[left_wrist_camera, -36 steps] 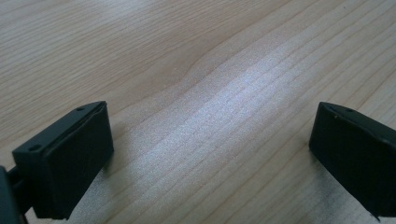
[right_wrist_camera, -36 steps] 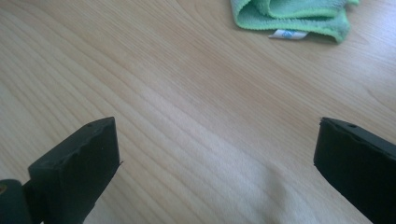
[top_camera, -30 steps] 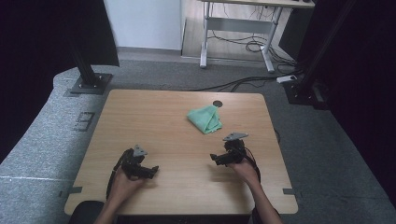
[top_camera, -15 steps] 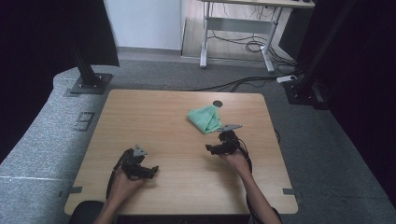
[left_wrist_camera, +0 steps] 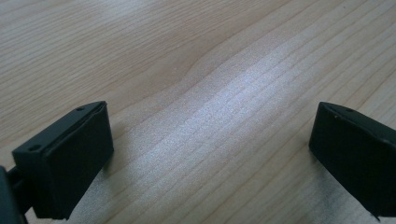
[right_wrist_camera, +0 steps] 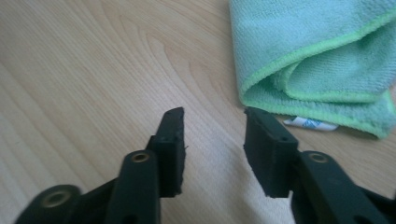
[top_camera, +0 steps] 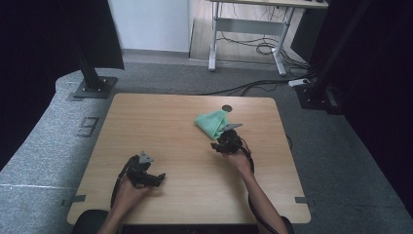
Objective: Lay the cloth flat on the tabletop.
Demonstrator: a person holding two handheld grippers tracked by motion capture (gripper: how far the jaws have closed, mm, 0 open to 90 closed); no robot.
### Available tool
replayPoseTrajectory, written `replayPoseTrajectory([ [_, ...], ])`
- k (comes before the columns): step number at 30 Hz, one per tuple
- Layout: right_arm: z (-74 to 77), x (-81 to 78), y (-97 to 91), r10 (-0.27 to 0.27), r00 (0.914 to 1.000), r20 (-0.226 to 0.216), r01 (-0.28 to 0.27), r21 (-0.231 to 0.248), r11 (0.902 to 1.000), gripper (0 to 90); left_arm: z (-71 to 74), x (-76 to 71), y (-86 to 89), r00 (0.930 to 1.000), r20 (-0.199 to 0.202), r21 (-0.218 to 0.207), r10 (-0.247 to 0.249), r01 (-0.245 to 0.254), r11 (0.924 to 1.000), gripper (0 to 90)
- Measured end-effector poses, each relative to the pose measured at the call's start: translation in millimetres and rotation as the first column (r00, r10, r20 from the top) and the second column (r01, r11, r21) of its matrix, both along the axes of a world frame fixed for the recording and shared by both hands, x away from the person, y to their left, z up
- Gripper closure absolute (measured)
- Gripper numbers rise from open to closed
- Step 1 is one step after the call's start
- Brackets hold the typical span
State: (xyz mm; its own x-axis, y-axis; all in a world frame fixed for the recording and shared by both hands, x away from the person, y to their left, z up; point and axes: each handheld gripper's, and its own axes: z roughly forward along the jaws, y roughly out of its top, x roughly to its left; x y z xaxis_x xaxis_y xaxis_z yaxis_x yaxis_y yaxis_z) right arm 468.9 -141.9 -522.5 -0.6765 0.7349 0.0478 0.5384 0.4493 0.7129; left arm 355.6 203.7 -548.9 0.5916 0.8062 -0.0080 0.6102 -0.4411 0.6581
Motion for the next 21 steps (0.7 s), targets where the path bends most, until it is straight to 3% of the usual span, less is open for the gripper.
replayPoseTrajectory([
  [5, -4.4, 9.8, 4.8, -0.018, 0.9998, -0.005, 0.018, -0.013, 0.9998, 64.9, 0.0, 0.0, 0.0, 1.0, 0.0, 0.0, 0.0, 0.0, 1.0, 0.0],
  [16, -12.3, 27.6, 7.5, -0.062, 0.9979, -0.017, 0.062, -0.004, 0.9981, 65.9, 0.0, 0.2, -0.2, 1.0, 0.0, 0.0, -0.002, 0.002, 1.0, 0.0],
  [21, -14.1, 32.4, 10.9, -0.051, 0.9987, -0.01, 0.051, -0.001, 0.9987, 78.6, 0.0, 0.2, -0.2, 1.0, 0.0, 0.0, -0.004, 0.004, 1.0, 0.0],
])
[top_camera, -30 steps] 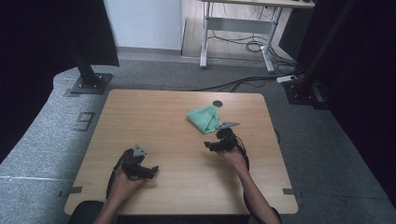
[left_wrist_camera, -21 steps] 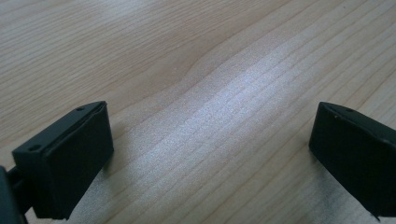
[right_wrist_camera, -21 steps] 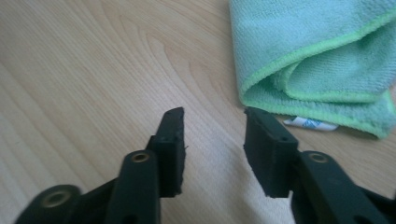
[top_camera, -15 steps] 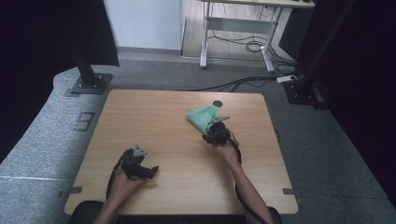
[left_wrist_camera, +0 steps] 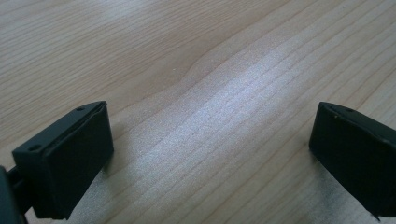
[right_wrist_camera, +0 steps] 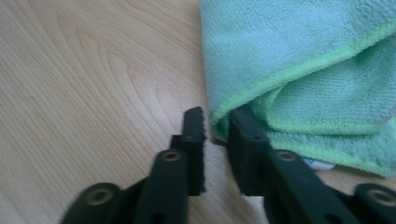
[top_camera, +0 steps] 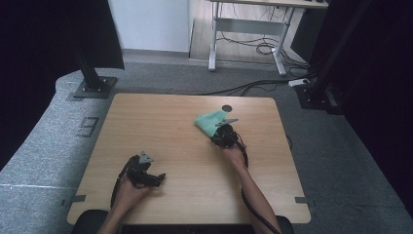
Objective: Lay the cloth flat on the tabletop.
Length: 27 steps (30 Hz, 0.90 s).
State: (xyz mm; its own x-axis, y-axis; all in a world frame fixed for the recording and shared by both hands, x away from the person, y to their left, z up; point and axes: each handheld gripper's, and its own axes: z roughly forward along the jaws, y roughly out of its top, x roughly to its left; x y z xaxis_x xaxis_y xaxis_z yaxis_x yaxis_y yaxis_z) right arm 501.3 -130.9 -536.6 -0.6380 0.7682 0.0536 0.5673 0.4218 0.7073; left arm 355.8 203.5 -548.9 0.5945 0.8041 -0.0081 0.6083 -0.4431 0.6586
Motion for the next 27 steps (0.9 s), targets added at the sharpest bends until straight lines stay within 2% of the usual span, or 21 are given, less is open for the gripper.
replayPoseTrajectory([
  [2, -2.4, 1.4, 2.3, 0.004, 1.0, -0.004, -0.004, -0.012, 0.9999, 86.8, 0.0, 0.0, 0.0, 1.0, 0.0, 0.001, -0.001, 0.001, 1.0, 0.0],
  [3, -3.1, 1.1, 2.7, 0.006, 1.0, -0.002, -0.006, -0.012, 0.9999, 87.4, 0.0, 0.0, 0.0, 1.0, 0.0, 0.001, -0.001, 0.001, 1.0, 0.0],
  [8, -3.5, -4.3, 6.2, 0.033, 0.9994, 0.007, -0.033, -0.04, 0.9987, 88.1, 0.0, 0.0, 0.0, 1.0, 0.0, 0.001, -0.001, 0.001, 1.0, 0.0],
  [15, -0.6, -12.0, 8.2, 0.053, 0.9986, 0.008, -0.052, -0.036, 0.998, 88.2, 0.0, 0.0, 0.0, 1.0, 0.0, 0.001, 0.0, 0.0, 1.0, 0.0],
  [23, 0.0, -31.0, 11.3, 0.086, 0.9962, 0.012, -0.086, -0.004, 0.9963, 88.2, -0.1, -0.1, -0.1, 1.0, 0.0, -0.001, 0.001, -0.001, 1.0, 0.0],
  [24, 0.4, -37.6, 12.5, 0.094, 0.9955, 0.01, -0.094, 0.007, 0.9956, 88.2, 0.0, -0.1, -0.1, 1.0, 0.0, 0.0, 0.0, 0.0, 1.0, 0.0],
  [27, 0.7, -44.4, 13.8, 0.109, 0.994, 0.013, -0.109, 0.005, 0.994, 88.2, 0.0, -0.1, -0.1, 1.0, 0.0, 0.0, 0.0, 0.0, 1.0, 0.0],
])
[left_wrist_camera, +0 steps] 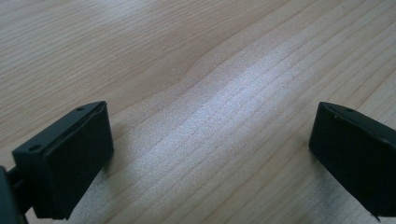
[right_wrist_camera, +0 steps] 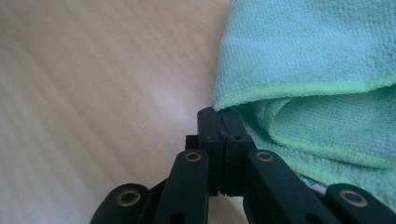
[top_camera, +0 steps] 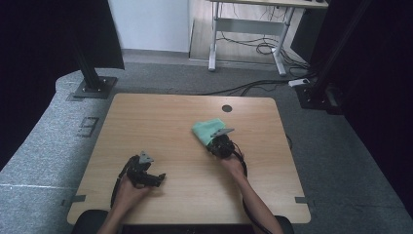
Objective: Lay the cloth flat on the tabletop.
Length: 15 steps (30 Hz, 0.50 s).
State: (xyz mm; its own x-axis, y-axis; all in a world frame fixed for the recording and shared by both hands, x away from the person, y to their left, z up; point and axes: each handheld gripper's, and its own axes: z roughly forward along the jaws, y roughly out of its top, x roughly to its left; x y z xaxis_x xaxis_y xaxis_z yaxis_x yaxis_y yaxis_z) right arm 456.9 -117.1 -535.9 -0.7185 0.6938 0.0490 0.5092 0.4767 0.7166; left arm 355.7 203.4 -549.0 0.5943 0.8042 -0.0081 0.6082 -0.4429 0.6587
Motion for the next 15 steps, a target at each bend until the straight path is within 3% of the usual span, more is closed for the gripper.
replayPoseTrajectory([
  [3, 2.1, -13.3, 2.7, 0.015, 0.9999, -0.007, -0.015, 0.017, 0.9997, 88.2, 0.0, 0.0, 0.0, 1.0, 0.0, 0.0, 0.0, 0.0, 1.0, 0.0],
  [15, 4.6, -61.0, 28.3, 0.11, 0.9937, -0.018, -0.11, 0.014, 0.9938, 88.1, 0.0, 0.0, 0.1, 1.0, 0.0, 0.001, -0.001, 0.001, 1.0, 0.0],
])
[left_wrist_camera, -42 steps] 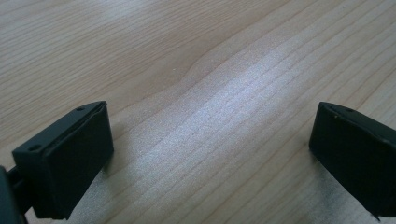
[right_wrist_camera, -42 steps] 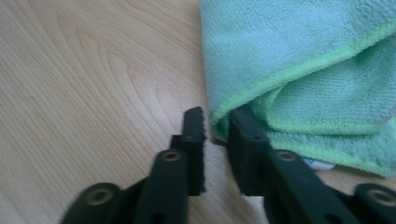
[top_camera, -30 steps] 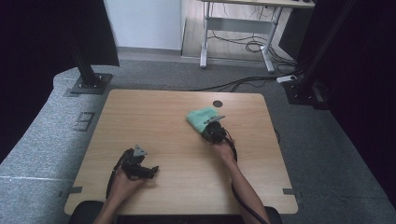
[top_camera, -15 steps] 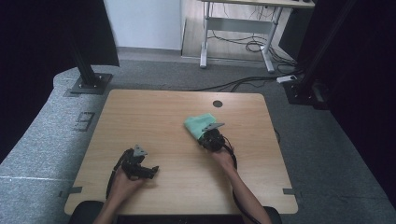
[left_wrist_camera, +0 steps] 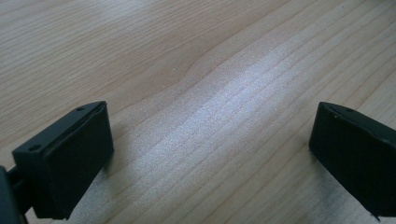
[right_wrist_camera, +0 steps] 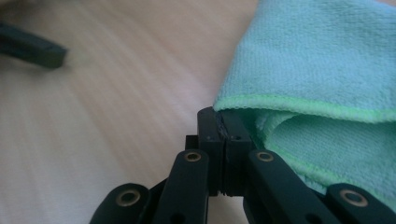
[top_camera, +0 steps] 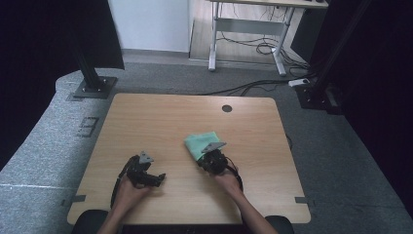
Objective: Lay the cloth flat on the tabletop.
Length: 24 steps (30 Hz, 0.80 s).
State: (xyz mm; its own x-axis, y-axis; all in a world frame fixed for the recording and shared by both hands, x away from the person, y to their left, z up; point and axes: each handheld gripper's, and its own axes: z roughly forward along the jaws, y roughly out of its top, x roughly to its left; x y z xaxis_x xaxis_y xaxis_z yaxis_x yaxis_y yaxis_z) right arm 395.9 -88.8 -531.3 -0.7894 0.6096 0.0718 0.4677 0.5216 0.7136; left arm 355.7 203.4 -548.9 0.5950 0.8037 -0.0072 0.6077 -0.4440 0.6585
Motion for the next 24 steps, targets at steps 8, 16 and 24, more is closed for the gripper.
replayPoseTrajectory([
  [8, -3.9, -19.1, 23.9, 0.06, 0.9982, 0.002, -0.06, -0.02, 0.998, 88.0, 0.0, 0.0, 0.1, 1.0, -0.001, 0.0, -0.001, 0.001, 1.0, 0.0],
  [16, 4.7, -19.4, 9.9, 0.033, 0.9994, -0.002, -0.033, -0.01, 0.9994, 66.6, 0.1, -0.3, -0.2, 1.0, 0.001, 0.0, 0.002, -0.002, 1.0, 0.0],
  [24, 15.4, -14.5, -29.8, -0.042, 0.999, 0.013, 0.042, -0.001, 0.9991, 65.7, 10.1, -2.5, -12.8, 0.999, 0.017, -0.014, -0.042, 0.042, 0.999, 11.5],
])
